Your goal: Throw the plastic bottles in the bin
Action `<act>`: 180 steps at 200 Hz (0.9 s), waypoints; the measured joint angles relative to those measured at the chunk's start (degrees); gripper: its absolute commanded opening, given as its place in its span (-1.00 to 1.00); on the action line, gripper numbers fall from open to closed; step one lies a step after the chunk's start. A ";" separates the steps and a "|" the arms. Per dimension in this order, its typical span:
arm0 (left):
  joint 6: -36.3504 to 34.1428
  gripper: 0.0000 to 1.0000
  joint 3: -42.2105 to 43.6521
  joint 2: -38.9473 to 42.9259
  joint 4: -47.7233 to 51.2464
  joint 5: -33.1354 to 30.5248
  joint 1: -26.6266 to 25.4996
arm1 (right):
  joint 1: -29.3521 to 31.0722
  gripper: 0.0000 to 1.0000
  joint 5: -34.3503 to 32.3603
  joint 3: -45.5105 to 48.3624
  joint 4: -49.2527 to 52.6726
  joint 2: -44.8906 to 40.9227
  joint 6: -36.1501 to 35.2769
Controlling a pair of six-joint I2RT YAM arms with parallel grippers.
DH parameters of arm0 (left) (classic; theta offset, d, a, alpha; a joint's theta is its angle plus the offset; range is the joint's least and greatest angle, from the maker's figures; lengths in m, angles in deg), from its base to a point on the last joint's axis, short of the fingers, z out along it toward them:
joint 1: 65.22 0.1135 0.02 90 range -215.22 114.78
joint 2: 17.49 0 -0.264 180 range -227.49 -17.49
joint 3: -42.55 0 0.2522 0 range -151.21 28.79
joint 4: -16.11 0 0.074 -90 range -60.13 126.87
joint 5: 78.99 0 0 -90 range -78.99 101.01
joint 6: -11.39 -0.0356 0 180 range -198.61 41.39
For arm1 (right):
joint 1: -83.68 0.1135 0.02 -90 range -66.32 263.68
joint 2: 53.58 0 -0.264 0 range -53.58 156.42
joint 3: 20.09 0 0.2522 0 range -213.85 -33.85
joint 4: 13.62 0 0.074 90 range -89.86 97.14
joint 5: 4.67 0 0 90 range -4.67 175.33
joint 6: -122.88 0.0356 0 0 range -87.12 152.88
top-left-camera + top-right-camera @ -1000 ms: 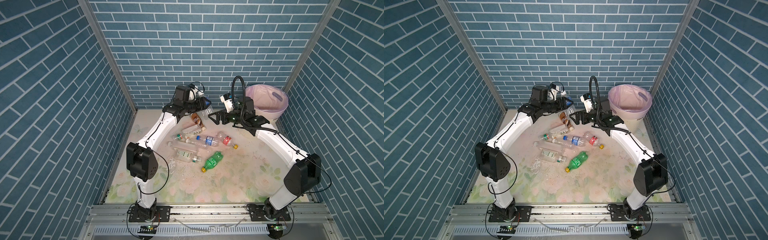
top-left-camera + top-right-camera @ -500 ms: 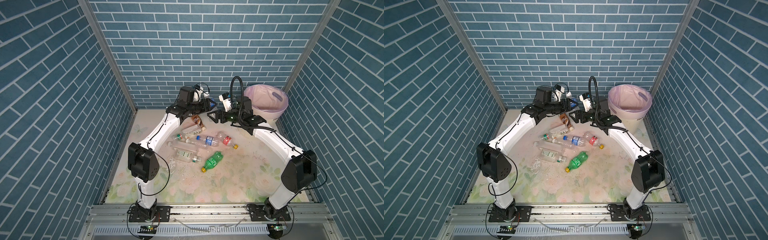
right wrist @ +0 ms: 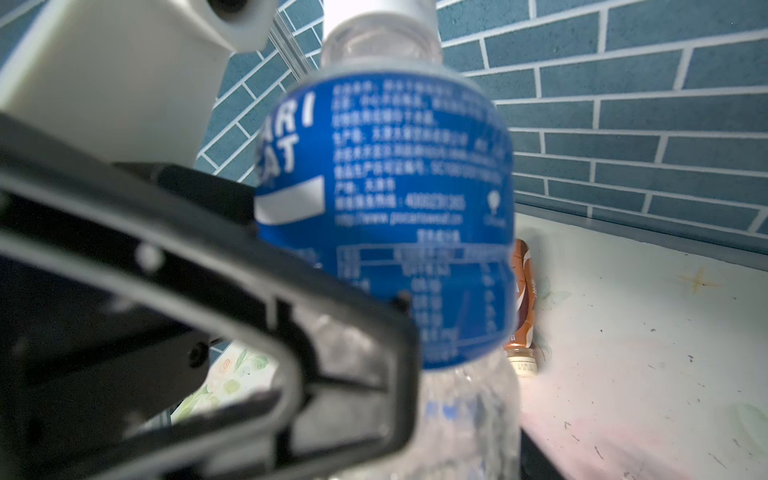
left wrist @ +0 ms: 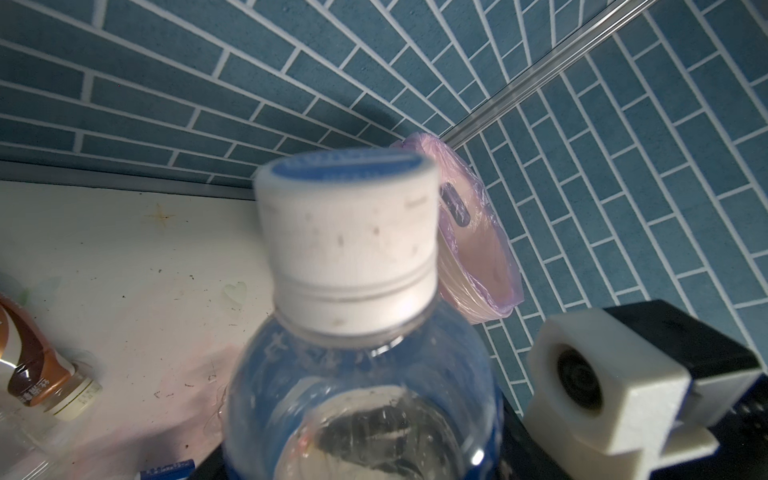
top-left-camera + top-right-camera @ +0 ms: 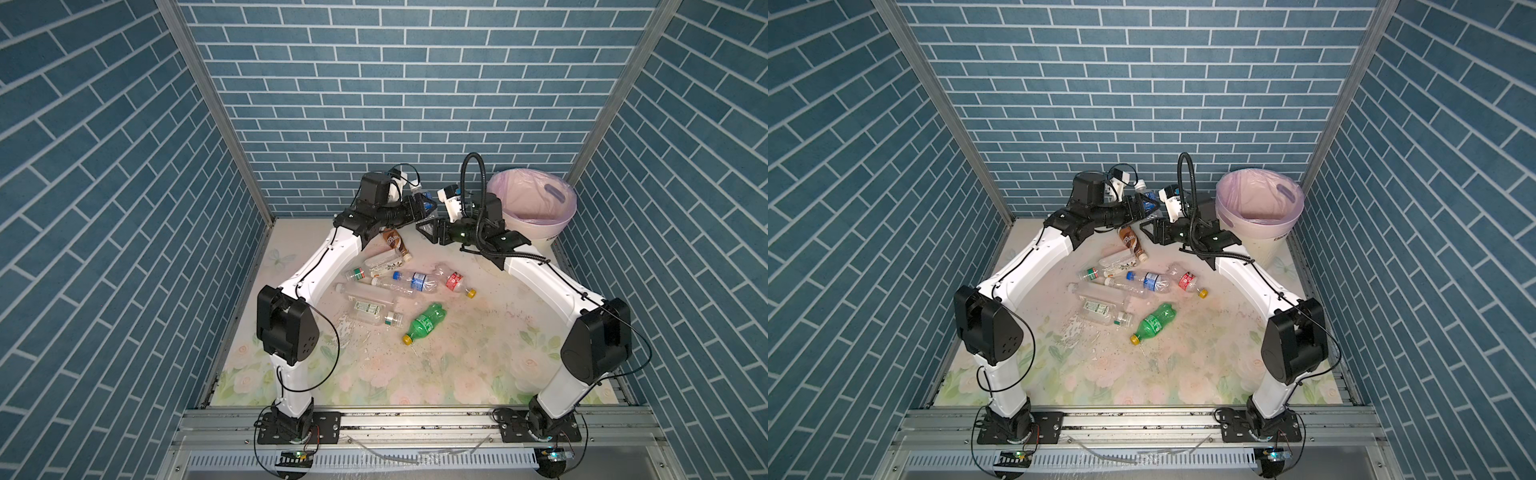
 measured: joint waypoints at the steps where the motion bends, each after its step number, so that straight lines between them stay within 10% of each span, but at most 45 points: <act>1: 0.04 0.76 0.00 0.00 0.00 -0.02 0.00 | -0.02 0.03 0.00 0.00 -0.09 0.00 0.02; 92: 1.16 0.99 -3.10 2.03 2.58 -3.17 4.96 | -0.02 -0.19 -4.22 4.35 1.16 -4.13 -0.20; 180: -5.16 0.99 -0.59 12.92 0.85 -6.12 -1.03 | -2.01 -0.21 -32.37 -4.68 17.94 -20.61 -9.49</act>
